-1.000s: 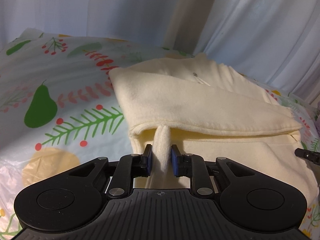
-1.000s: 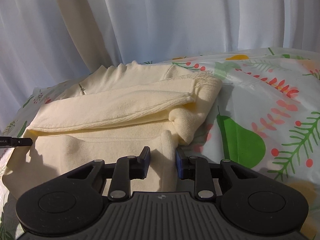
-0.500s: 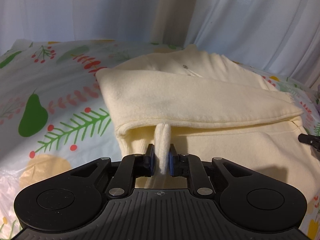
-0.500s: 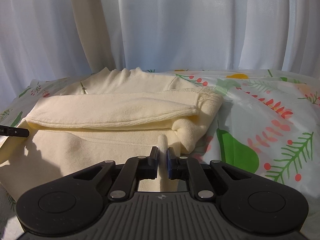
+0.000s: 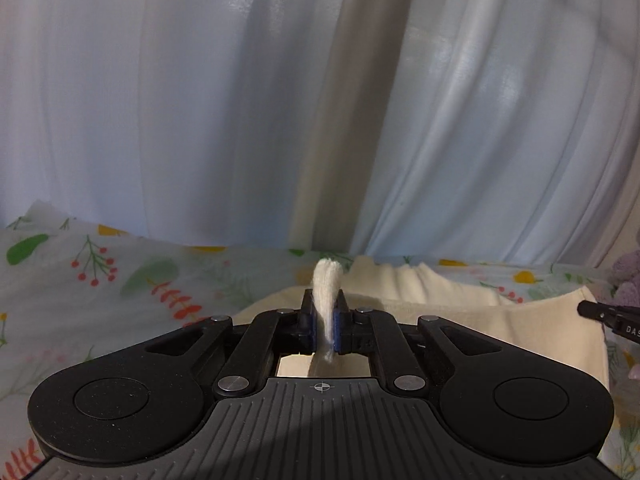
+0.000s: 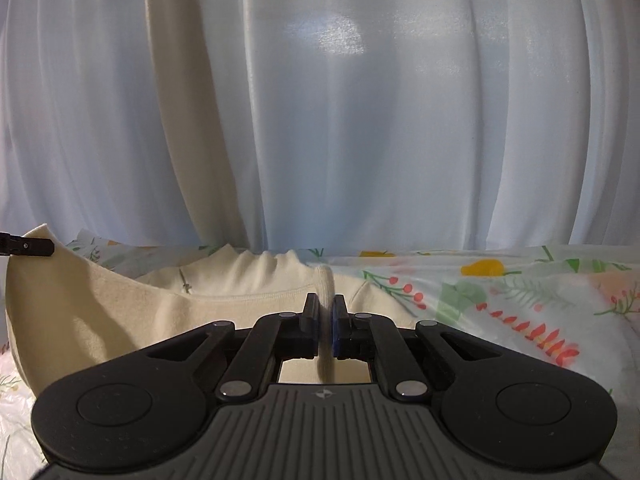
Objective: Fold small clothes
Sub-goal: 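Lift the hem with both tools and fold it over toward the collar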
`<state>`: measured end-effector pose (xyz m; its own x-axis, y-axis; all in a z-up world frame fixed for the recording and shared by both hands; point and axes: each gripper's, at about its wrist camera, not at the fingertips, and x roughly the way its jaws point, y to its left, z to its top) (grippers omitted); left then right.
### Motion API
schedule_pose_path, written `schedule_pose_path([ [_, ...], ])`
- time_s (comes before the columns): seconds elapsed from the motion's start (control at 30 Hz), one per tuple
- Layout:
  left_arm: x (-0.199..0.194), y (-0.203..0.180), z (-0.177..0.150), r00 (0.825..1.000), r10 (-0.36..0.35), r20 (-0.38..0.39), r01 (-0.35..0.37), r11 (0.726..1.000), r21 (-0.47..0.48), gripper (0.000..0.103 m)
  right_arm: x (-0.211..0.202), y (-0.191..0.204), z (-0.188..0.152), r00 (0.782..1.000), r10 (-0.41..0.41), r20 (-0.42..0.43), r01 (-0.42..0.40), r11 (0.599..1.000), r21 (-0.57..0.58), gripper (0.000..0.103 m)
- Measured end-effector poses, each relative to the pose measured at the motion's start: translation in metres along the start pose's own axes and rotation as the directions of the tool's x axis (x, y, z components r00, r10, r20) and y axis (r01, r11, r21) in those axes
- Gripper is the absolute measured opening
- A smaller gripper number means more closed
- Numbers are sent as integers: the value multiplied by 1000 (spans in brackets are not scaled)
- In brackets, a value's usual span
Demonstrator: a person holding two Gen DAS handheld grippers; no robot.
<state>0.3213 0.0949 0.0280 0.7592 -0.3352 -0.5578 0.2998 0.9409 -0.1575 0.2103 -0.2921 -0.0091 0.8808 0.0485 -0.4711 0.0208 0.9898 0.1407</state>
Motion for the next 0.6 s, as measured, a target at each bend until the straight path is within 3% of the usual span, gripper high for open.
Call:
schedule_pose_path([
  [0.1,62,9,-6,992,43,-119,-51,997,-63,9,44,-11,1,998,-24,-66,28,997,67,6],
  [0.23,98,9,-30,973,34,-230,-51,996,-69,14,77,-18,-13,983,-34,-180,52,994,96,9],
  [0.27,96,8,-34,975,15,-222,-31,997,-66,28,77,-18,-17,979,-31,-202,51,994,95,12],
  [0.3,94,8,-38,976,-7,-218,-6,998,-56,51,75,-18,-20,978,-19,-210,40,995,94,19],
  [0.33,94,6,-40,977,-17,-214,8,999,-42,55,73,-18,-24,978,3,-210,15,996,83,21],
  [0.37,95,4,-41,976,-13,-216,8,1000,-23,50,73,-17,-25,978,6,-211,8,998,66,21],
  [0.4,97,0,-44,973,16,-230,-14,1000,14,30,73,-15,-27,977,-2,-213,11,999,41,20],
  [0.43,98,-2,-43,971,37,-235,-29,999,36,14,74,-14,-27,976,-6,-217,12,1000,26,9],
  [0.5,93,-3,-38,971,45,-234,-33,998,57,9,76,-10,-25,974,13,-224,-14,1000,-4,6],
  [0.6,80,-6,-11,985,39,-165,-29,998,59,9,71,-3,-5,969,120,-214,-135,989,-54,5],
])
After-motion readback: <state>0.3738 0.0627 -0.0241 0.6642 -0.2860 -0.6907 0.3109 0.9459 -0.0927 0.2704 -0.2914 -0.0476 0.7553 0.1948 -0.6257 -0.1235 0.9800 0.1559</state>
